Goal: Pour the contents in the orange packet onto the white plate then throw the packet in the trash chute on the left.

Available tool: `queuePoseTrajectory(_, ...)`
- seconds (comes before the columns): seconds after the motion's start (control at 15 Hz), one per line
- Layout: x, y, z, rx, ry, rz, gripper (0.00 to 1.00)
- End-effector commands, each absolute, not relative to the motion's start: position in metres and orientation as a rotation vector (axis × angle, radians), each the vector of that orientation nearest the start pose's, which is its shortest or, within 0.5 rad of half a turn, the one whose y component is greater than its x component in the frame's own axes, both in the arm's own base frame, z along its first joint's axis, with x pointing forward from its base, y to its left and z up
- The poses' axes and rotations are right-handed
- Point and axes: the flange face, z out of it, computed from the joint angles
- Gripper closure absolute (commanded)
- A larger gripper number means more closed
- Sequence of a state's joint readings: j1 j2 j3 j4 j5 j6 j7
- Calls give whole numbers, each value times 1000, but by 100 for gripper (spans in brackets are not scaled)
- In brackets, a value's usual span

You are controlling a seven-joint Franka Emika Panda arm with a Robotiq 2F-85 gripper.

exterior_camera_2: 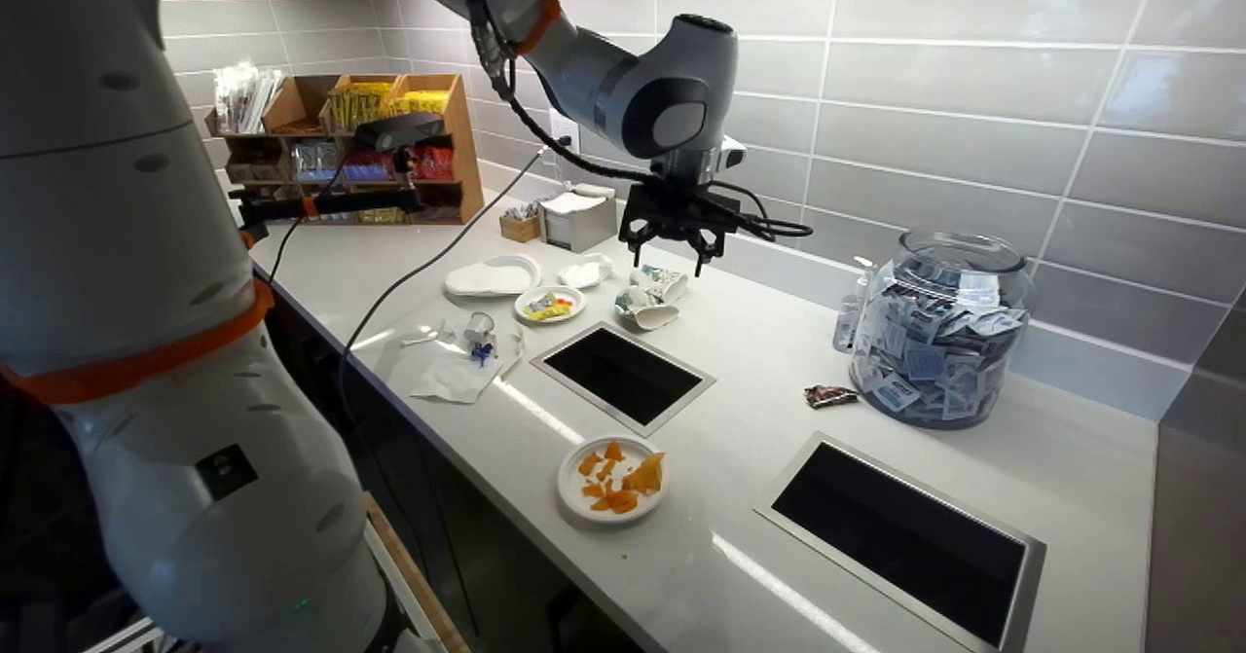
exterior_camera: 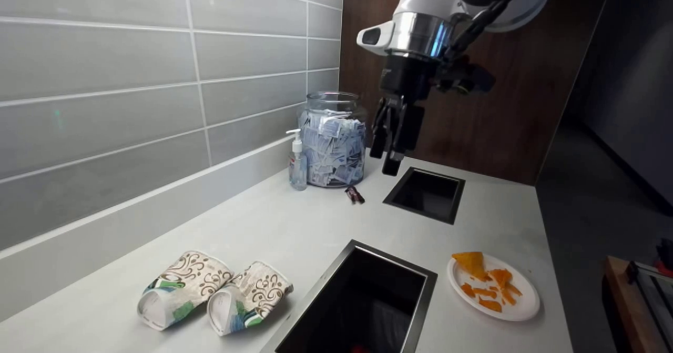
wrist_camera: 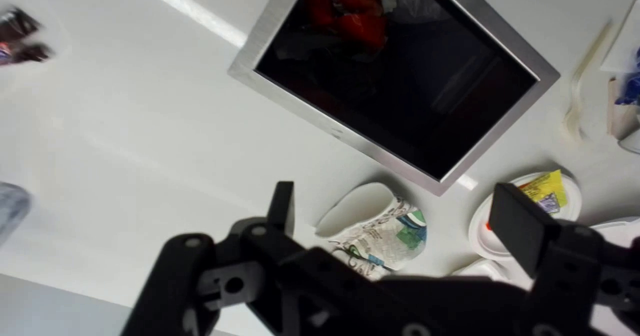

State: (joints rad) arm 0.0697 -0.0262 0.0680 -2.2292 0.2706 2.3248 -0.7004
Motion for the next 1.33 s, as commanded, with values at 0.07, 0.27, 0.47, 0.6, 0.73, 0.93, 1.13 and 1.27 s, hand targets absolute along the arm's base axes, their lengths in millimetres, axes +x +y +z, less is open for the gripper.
queuePoseTrajectory(0.07, 489, 51, 433, -2936, -846, -155, 0)
queuePoseTrajectory(0.27, 467, 38, 454, -2907, -811, -61, 0)
queuePoseTrajectory(0.47, 448, 26, 473, -2872, -783, 14, 0)
queuePoseTrajectory(0.6, 438, 20, 482, -2870, -754, 47, 0)
queuePoseTrajectory(0.73, 430, 15, 490, -2888, -710, 58, 0)
queuePoseTrajectory(0.93, 422, 14, 497, -2910, -667, 59, 0)
queuePoseTrajectory(1.13, 415, 13, 501, -2935, -634, 48, 0)
queuePoseTrajectory(1.27, 413, 13, 501, -2944, -625, 44, 0)
